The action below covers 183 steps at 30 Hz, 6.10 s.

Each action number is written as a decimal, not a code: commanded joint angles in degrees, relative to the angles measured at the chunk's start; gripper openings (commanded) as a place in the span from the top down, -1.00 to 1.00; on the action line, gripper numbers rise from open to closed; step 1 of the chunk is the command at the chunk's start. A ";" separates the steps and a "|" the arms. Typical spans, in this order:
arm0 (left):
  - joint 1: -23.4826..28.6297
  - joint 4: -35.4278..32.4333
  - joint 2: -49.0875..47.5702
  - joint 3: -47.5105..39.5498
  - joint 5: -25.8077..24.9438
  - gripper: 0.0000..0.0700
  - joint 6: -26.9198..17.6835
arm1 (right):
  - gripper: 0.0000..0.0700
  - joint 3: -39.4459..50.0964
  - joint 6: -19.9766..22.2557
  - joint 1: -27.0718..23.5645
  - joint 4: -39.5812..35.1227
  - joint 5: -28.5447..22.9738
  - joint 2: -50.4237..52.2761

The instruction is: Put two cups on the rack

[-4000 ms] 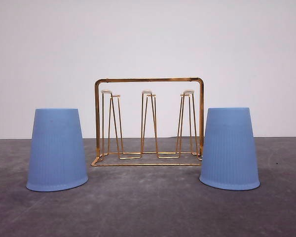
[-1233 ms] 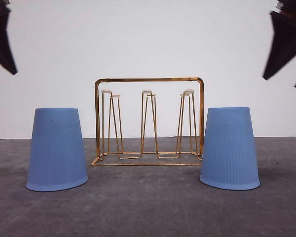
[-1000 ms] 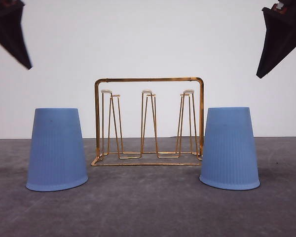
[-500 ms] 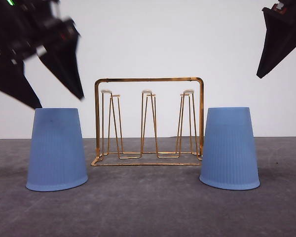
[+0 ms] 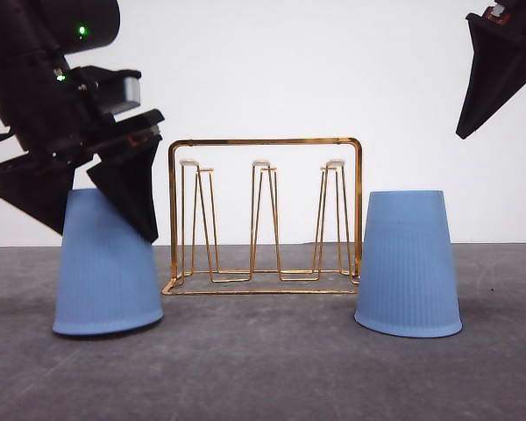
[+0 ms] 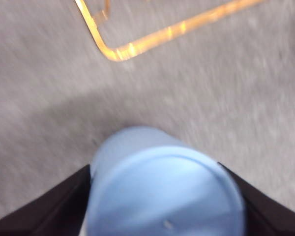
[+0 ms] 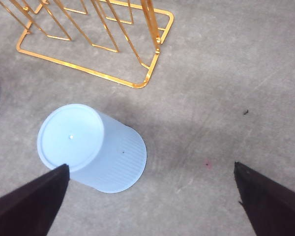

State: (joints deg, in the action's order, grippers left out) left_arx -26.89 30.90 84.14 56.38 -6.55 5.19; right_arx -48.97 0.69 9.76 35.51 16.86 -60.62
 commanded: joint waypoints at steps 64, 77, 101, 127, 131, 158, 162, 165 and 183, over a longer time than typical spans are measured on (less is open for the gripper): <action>-0.33 23.09 18.10 48.96 3.83 -0.59 -8.58 | -1.00 -0.87 -0.16 4.91 -3.99 3.89 -2.01; 1.85 38.83 8.90 52.45 7.22 -0.59 -8.47 | -0.99 -0.93 -0.70 12.01 -12.77 2.16 -15.15; 5.51 27.68 -6.69 9.79 6.56 -0.59 -4.03 | -0.17 -14.13 2.07 13.38 -3.99 2.71 -21.22; 5.51 23.27 -6.69 9.77 5.03 -0.59 -4.07 | -0.21 -33.66 5.81 13.38 -3.78 -3.62 -34.25; 5.51 23.28 -6.69 9.77 5.03 -0.59 -4.07 | -0.78 -33.66 5.76 13.38 -5.13 -3.45 -37.27; 13.58 17.48 -6.69 9.77 5.05 -0.59 -4.37 | -0.79 -11.99 1.29 -0.27 -2.37 -10.66 -11.38; 15.63 17.48 -6.69 9.77 5.03 -0.59 -4.11 | -0.79 -4.08 -0.33 -4.57 -3.23 -9.16 -3.83; 15.93 17.46 -6.69 9.77 5.03 -0.59 -4.09 | -0.79 -2.93 -0.61 -5.66 -1.66 -9.40 -0.75; 15.98 17.16 -6.69 9.77 5.10 1.00 -3.78 | 0.97 -2.93 -2.60 -5.66 -1.02 -9.40 1.16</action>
State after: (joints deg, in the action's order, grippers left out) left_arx -10.76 48.47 76.88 65.47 -1.43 1.10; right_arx -51.11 -0.97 4.08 34.98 7.49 -59.00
